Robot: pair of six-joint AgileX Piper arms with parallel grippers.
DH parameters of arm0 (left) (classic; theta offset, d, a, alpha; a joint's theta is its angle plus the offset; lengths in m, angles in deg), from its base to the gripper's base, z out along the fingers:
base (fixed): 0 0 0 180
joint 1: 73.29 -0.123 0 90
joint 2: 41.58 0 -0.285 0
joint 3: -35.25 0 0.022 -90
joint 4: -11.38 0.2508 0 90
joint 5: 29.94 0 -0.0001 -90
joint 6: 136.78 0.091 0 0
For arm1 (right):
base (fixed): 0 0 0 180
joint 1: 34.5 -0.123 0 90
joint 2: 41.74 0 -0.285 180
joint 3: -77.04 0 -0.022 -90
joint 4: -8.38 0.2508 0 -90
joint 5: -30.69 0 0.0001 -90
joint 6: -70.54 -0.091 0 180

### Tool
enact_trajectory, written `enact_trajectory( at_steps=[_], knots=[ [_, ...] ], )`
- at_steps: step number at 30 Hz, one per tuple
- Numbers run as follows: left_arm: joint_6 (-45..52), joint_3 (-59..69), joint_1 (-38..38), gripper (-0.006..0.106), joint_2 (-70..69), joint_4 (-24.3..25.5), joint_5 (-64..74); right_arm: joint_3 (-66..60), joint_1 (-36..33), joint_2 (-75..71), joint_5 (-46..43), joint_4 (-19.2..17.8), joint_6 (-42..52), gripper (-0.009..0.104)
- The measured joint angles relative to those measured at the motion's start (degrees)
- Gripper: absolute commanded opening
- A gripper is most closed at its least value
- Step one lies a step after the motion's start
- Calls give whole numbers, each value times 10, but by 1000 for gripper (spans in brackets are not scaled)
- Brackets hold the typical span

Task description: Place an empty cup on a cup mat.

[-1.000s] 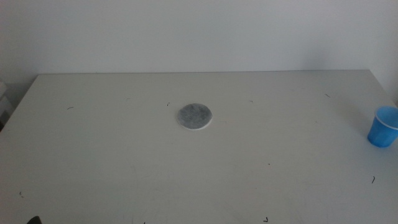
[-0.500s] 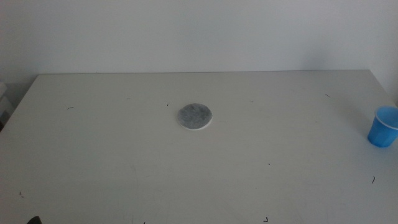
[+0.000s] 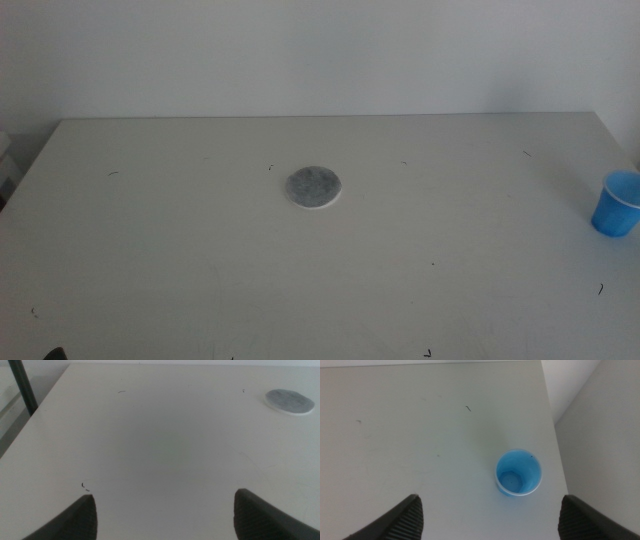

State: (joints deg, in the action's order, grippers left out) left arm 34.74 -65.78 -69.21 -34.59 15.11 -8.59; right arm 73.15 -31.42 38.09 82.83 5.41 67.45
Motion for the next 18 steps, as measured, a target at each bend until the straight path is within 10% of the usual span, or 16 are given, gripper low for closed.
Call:
enact_trajectory(
  at_steps=[18],
  knots=[
    [0,0,0,105,0,0,0,80,123,225,-9,23,4,81]
  ],
)
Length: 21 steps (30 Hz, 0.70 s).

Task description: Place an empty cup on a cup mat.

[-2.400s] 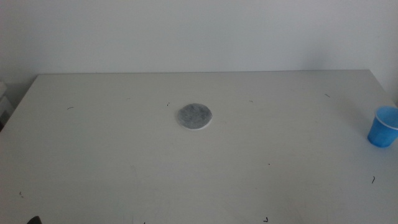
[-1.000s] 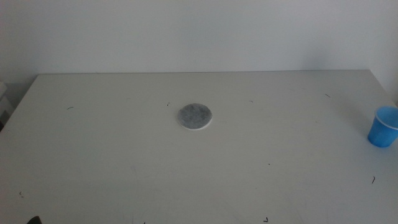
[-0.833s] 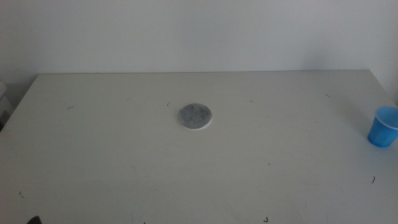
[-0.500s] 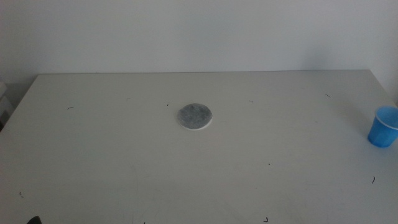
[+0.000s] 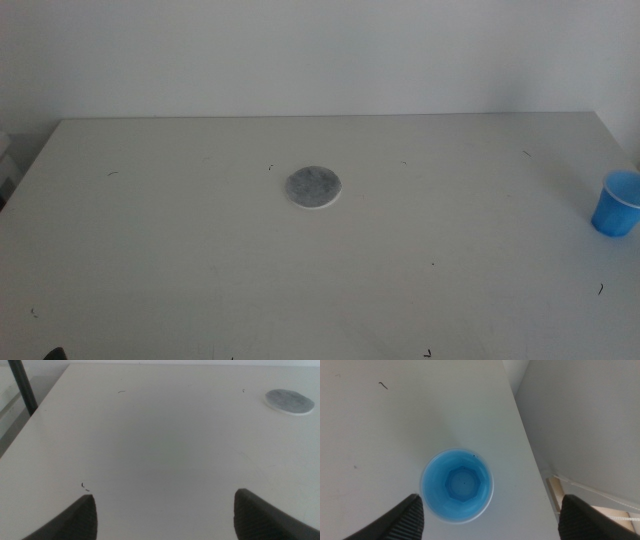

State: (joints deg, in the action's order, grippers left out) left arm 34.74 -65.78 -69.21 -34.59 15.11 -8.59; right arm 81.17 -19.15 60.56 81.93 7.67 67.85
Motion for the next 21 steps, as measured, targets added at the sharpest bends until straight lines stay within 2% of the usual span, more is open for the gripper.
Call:
enact_trajectory(
  at_steps=[5,10,21],
  knots=[
    [0,0,0,105,0,0,0,41,5,72,3,19,0,73],
    [0,0,0,105,0,0,0,61,5,123,1,19,0,63],
    [0,0,0,105,0,0,0,63,5,183,-7,7,1,53]
  ],
)
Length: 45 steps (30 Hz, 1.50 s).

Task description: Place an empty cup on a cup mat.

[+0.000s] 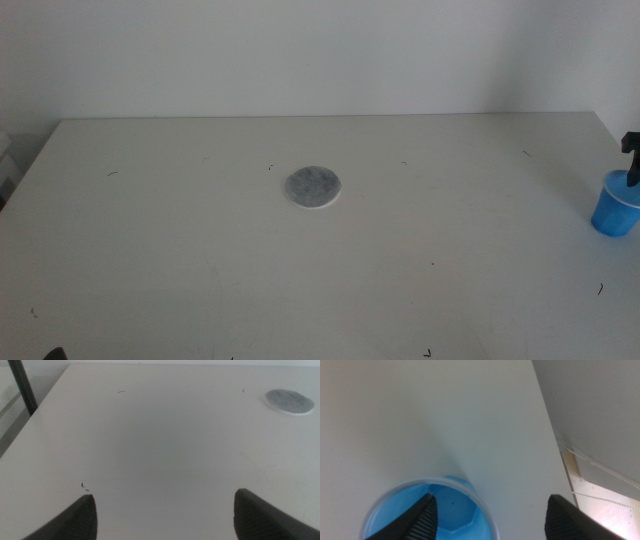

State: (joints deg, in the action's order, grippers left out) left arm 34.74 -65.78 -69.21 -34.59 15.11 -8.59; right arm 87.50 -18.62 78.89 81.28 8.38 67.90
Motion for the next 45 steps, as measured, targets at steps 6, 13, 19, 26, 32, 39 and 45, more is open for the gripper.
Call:
enact_trajectory(
  at_steps=[6,13,19,26,32,39,45],
  knots=[
    [0,0,0,105,0,0,0,0,0,22,2,0,0,49],
    [0,0,0,105,0,0,0,0,0,30,9,5,0,21],
    [0,0,0,105,0,0,0,0,0,30,12,4,0,-1],
    [0,0,0,105,0,0,0,0,-10,15,18,5,-13,-1],
    [0,0,0,105,0,0,0,25,-56,-28,43,4,-40,-1],
    [0,0,0,105,0,0,0,97,-161,-36,67,8,-89,0],
    [0,0,0,105,0,0,0,191,-261,1,86,12,-130,1]
  ],
)
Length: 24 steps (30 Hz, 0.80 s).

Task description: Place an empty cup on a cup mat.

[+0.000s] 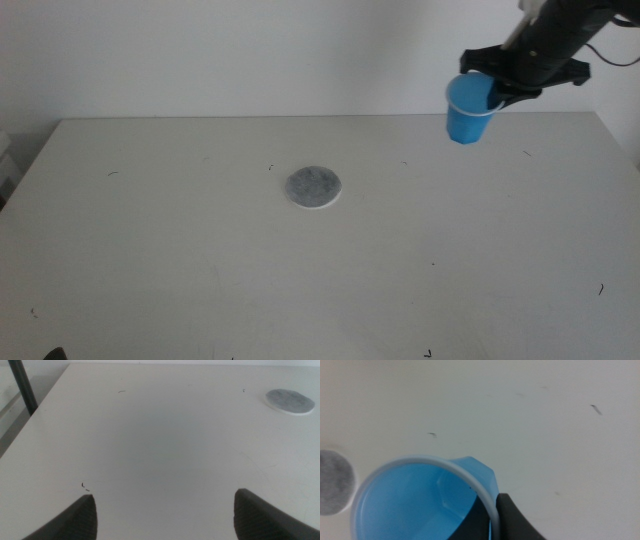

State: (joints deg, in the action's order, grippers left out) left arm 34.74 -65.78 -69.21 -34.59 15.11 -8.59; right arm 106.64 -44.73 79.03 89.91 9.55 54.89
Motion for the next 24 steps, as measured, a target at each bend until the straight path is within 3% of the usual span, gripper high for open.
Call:
enact_trajectory(
  at_steps=[13,24],
  knots=[
    [0,0,0,105,0,0,0,262,-145,181,74,6,-47,1],
    [0,0,0,105,0,0,0,312,-186,255,68,21,-66,1]
  ],
)
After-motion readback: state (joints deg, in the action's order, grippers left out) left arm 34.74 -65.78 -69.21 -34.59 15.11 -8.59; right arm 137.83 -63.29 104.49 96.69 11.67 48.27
